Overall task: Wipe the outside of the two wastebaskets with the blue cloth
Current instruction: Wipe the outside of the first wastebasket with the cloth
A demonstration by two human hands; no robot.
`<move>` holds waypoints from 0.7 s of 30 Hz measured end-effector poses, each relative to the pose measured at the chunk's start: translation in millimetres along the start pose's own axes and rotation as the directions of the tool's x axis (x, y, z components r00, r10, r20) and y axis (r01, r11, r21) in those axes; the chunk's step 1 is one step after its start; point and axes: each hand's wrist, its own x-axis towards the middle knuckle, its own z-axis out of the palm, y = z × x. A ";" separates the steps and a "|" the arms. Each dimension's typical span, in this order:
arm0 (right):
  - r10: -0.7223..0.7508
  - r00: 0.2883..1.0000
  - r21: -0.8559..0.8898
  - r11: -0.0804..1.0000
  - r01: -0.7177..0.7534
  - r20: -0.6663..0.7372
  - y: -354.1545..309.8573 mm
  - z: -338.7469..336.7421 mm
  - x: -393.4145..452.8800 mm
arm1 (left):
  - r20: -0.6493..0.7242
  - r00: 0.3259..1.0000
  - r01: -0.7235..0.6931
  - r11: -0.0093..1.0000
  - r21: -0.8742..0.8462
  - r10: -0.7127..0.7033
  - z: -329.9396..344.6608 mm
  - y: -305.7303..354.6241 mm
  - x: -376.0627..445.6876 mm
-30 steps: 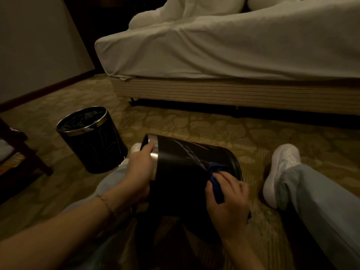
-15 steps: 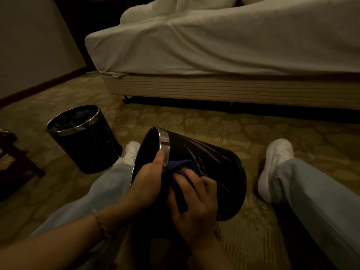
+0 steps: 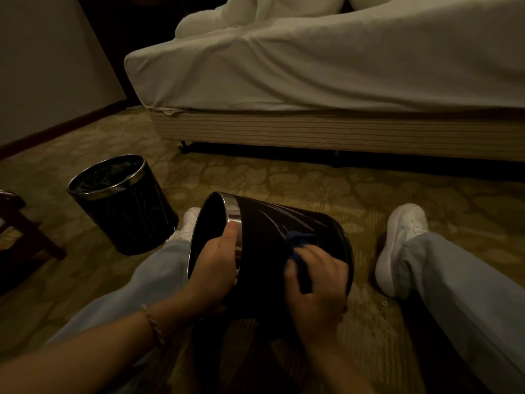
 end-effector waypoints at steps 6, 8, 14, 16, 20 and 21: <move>-0.281 0.952 0.104 0.957 0.270 0.118 -55.2 7.1 -0.6 | -0.008 0.986 -0.159 0.960 0.232 0.165 -9.6 -12.1 -2.2; -0.243 0.964 0.078 0.969 0.236 0.105 -35.7 5.2 5.4 | 0.031 0.973 -0.223 0.907 0.357 0.227 -14.9 -13.6 -4.5; 0.138 0.987 -0.114 0.985 -0.127 0.088 51.9 -14.9 30.8 | 0.025 0.955 -0.271 0.842 0.466 0.294 -25.8 -18.8 -1.2; 0.190 0.980 -0.121 0.976 -0.181 0.060 52.8 -16.5 28.0 | 0.058 0.946 -0.306 0.822 0.481 0.319 -21.7 -18.4 -4.3; 0.049 0.997 -0.066 0.997 -0.045 0.063 3.2 -7.6 15.3 | -0.033 0.963 -0.220 0.846 0.486 0.269 -23.2 -23.2 -0.8; -0.020 0.996 -0.033 0.999 0.023 0.086 -15.6 -4.2 12.2 | -0.048 0.965 -0.202 0.847 0.491 0.258 -23.8 -23.0 0.3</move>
